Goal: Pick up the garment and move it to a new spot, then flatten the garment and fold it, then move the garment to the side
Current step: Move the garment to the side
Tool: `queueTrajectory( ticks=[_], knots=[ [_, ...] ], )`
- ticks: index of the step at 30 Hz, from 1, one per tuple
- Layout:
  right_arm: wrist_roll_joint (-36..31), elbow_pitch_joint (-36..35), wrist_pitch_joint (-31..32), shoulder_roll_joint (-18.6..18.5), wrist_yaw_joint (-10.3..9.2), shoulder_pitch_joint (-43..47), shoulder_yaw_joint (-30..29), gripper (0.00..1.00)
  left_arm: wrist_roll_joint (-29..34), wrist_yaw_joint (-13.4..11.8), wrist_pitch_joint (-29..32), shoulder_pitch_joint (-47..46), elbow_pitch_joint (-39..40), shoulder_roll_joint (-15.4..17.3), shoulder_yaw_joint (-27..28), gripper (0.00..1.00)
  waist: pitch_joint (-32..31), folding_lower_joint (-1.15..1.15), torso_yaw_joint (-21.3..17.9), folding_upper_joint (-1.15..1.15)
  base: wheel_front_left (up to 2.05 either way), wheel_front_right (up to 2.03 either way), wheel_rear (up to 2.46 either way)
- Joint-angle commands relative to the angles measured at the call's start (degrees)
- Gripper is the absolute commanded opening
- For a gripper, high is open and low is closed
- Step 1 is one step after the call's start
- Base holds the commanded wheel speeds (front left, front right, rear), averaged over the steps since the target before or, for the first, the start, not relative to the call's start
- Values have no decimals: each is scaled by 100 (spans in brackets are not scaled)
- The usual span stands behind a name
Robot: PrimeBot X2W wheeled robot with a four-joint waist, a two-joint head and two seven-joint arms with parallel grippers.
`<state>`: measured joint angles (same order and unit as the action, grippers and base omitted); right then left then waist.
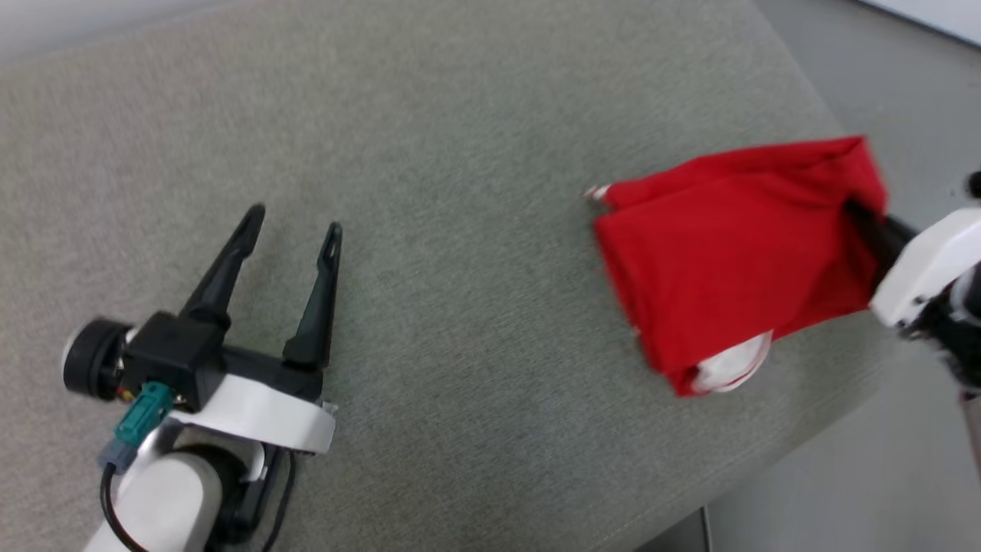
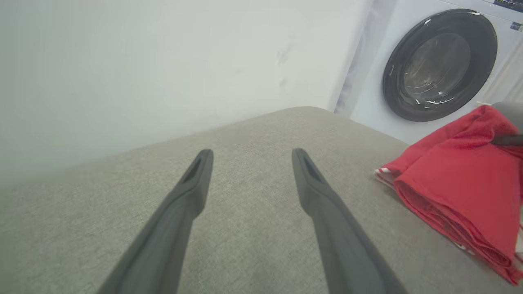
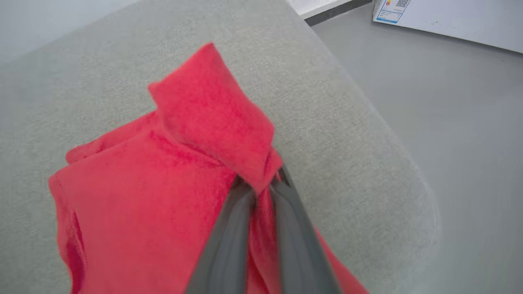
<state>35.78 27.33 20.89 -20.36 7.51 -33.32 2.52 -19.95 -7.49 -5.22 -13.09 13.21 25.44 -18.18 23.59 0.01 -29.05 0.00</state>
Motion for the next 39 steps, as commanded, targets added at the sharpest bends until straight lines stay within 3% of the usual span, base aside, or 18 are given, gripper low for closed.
queueTrajectory(
  ticks=[1,15,21,22,23,24,32,39],
  knots=[
    [-39,65,-40,-33,-5,-115,-37,0,35,24,12,-102,41,47,3,100,374,-1,147,0,0,0,0],
    [-1203,1541,-860,-904,-6,-1423,-1690,0,294,144,337,-921,878,262,-44,100,1622,-1,778,0,0,0,0],
    [-1802,2036,-1154,-835,-7,-1715,-2226,0,371,160,406,-1045,1016,328,-80,100,1802,-1,843,0,0,0,0],
    [-1885,2099,-1212,-792,-6,-1742,-2275,4,366,162,419,-1076,1017,321,-92,100,1799,-1,848,0,0,0,0],
    [-1966,2153,-1277,-761,-6,-1755,-2316,38,366,168,423,-1103,1009,312,-103,100,1789,-1,855,0,0,0,0],
    [-2027,2226,-1333,-724,-6,-1774,-2359,100,365,171,424,-1111,998,301,-111,100,1768,-1,859,0,0,0,0],
    [-2594,2494,-2190,-674,-6,-1709,-2574,100,262,155,290,-973,763,184,-203,100,1368,-1,938,0,0,0,0],
    [-2980,2548,-3126,-538,-6,-1280,-2653,100,46,-15,17,-542,287,-66,-242,100,543,-1,1059,0,0,0,0]
  ],
)
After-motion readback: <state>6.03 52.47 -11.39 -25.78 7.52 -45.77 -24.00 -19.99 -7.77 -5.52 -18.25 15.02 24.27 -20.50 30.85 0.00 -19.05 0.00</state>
